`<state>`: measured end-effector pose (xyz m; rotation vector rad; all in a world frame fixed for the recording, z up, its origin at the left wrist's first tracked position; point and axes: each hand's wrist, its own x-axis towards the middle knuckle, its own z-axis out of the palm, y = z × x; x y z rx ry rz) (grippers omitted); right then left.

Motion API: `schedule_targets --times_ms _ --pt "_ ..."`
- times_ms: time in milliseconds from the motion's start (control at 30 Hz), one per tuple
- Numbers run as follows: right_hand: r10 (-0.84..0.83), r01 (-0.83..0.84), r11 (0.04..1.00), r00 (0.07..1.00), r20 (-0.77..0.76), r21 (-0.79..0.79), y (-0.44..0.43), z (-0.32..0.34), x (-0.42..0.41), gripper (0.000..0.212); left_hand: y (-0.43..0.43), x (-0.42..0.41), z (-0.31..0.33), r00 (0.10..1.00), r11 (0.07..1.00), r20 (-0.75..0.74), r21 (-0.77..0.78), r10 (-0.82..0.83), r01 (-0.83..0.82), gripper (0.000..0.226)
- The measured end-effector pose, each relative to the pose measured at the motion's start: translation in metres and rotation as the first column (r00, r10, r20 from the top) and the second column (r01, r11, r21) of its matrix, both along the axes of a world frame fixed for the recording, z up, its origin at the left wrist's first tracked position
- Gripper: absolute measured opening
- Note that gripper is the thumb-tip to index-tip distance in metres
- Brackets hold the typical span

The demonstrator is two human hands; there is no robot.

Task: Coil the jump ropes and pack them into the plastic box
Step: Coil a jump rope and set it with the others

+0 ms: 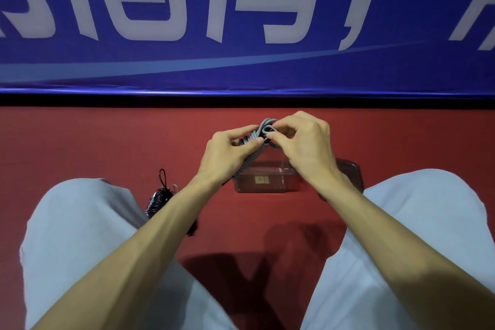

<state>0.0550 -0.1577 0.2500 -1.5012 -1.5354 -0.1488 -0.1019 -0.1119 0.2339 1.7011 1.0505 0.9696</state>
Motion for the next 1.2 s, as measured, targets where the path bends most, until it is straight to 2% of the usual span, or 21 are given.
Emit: schedule_targets --times_ms 167,300,367,433,500,567,633,667,767,833,933,1000,1100,1200 --pt "-0.037 0.037 0.999 0.999 -0.008 0.009 0.000 -0.002 0.000 0.010 -0.004 0.001 0.000 0.987 0.987 -0.130 0.143 0.096 -0.077 0.036" --pt "-0.039 0.038 0.999 0.995 -0.087 -0.013 -0.001 -0.001 -0.001 0.017 -0.012 0.001 0.006 0.936 0.943 -0.295 0.320 0.194 -0.095 0.035" --pt "-0.008 -0.006 0.996 0.987 -0.163 -0.089 0.000 0.001 0.000 0.029 -0.012 -0.002 0.008 0.892 0.907 -0.383 0.417 0.240 -0.066 0.037" --pt "0.034 -0.072 0.970 0.986 -0.164 -0.231 0.001 0.003 0.002 0.043 -0.011 -0.006 0.009 0.836 0.870 -0.473 0.493 0.280 -0.013 0.039" --pt "0.041 -0.069 0.928 0.996 -0.084 -0.367 0.001 0.003 0.002 0.036 -0.010 -0.007 0.008 0.792 0.843 -0.533 0.536 0.299 0.042 0.041" --pt "0.038 -0.090 0.908 0.991 -0.132 -0.410 0.000 0.002 -0.001 0.020 -0.008 -0.008 0.008 0.772 0.837 -0.561 0.543 0.300 0.070 0.041" --pt "0.038 -0.133 0.881 0.977 -0.212 -0.454 -0.001 0.002 -0.003 0.017 -0.006 -0.009 0.007 0.751 0.840 -0.588 0.536 0.301 0.083 0.041" --pt "0.038 -0.134 0.860 0.979 -0.200 -0.493 -0.001 0.002 -0.003 0.017 -0.004 -0.009 0.006 0.737 0.839 -0.605 0.536 0.300 0.098 0.040" --pt "0.071 -0.055 0.800 0.998 0.002 -0.598 -0.004 0.003 0.001 0.017 -0.003 -0.009 0.000 0.709 0.819 -0.638 0.553 0.301 0.150 0.040" --pt "0.058 -0.051 0.809 0.998 -0.007 -0.586 -0.006 0.006 0.003 0.012 -0.002 -0.010 -0.003 0.701 0.834 -0.652 0.532 0.289 0.150 0.041" --pt "-0.015 -0.030 0.860 0.996 -0.084 -0.509 -0.002 0.008 0.007 0.011 0.004 -0.012 -0.008 0.720 0.888 -0.649 0.449 0.247 0.101 0.041" --pt "-0.047 -0.072 0.890 0.967 -0.249 -0.451 0.002 0.007 0.009 0.015 0.008 -0.014 -0.012 0.776 0.927 -0.596 0.372 0.209 0.035 0.042" --pt "-0.036 -0.219 0.909 0.806 -0.591 -0.354 0.003 0.003 0.010 0.017 0.010 -0.012 -0.018 0.844 0.964 -0.518 0.268 0.139 0.006 0.043" --pt "0.038 -0.346 0.899 0.675 -0.737 -0.269 0.008 0.005 0.012 0.017 0.014 -0.013 -0.020 0.898 0.978 -0.431 0.208 0.088 0.004 0.040"
